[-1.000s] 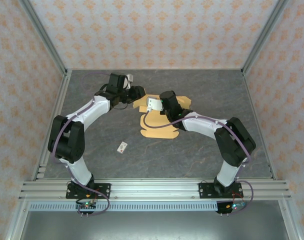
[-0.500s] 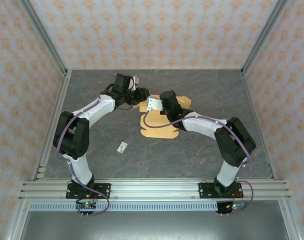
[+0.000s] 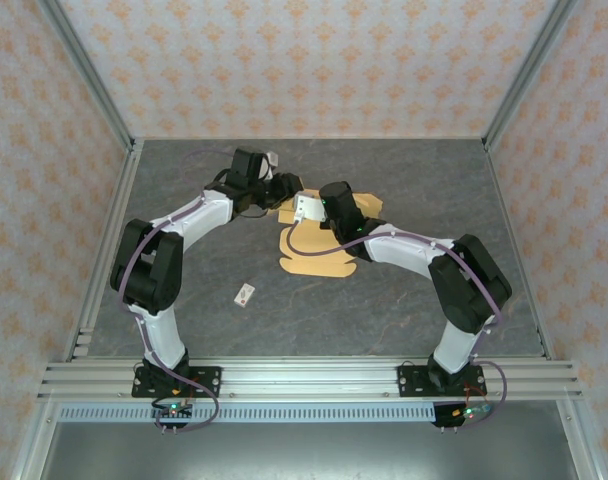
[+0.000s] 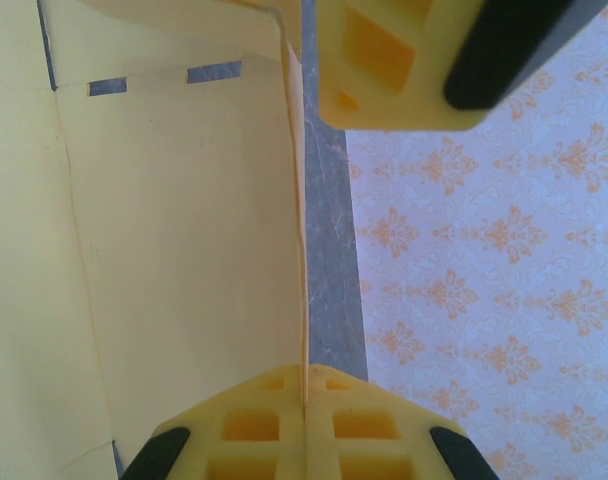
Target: Fold the paper box
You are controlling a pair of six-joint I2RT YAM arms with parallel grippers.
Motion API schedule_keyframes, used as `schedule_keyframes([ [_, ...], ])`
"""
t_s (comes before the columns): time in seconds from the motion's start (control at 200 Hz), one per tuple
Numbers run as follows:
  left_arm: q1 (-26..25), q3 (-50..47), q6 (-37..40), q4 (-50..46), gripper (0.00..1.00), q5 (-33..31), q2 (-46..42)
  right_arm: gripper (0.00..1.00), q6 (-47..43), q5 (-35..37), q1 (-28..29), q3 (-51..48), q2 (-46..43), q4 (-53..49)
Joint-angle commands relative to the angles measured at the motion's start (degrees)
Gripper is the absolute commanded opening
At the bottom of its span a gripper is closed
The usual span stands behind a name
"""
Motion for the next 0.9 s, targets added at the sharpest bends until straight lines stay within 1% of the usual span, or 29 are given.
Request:
schedule_keyframes([
  [0.0,-0.33,-0.97,-2.37,4.58,0.41,-0.27,0.66,0.0,1.43,-1.14,0.37,-0.78,-0.66,1.78],
  [0.115,-0.37,-1.9,-3.6,6.65,0.38,-1.25,1.13,0.0,2.02,-1.75,0.49,-0.85,-0.64,1.64],
  [0.265,-0.5,-4.2,-7.51,11.8,0.35,-1.29,1.69,0.0,2.39,-1.5,0.71,-0.78,-0.13,1.58],
  [0.641,-0.68,-9.16,-18.03,23.72,0.35,-1.21,2.06,0.0,3.09,-1.05,0.9,0.11,1.04,1.83],
  [0.791,-0.85,-9.62,-20.96,26.69,0.35,-1.34,2.65,0.0,3.45,-0.96,1.06,0.01,1.4,2.19],
  [0.896,-1.36,-10.15,-21.72,27.24,0.35,-2.73,2.5,0.0,3.41,-0.78,1.25,0.19,1.5,2.28],
])
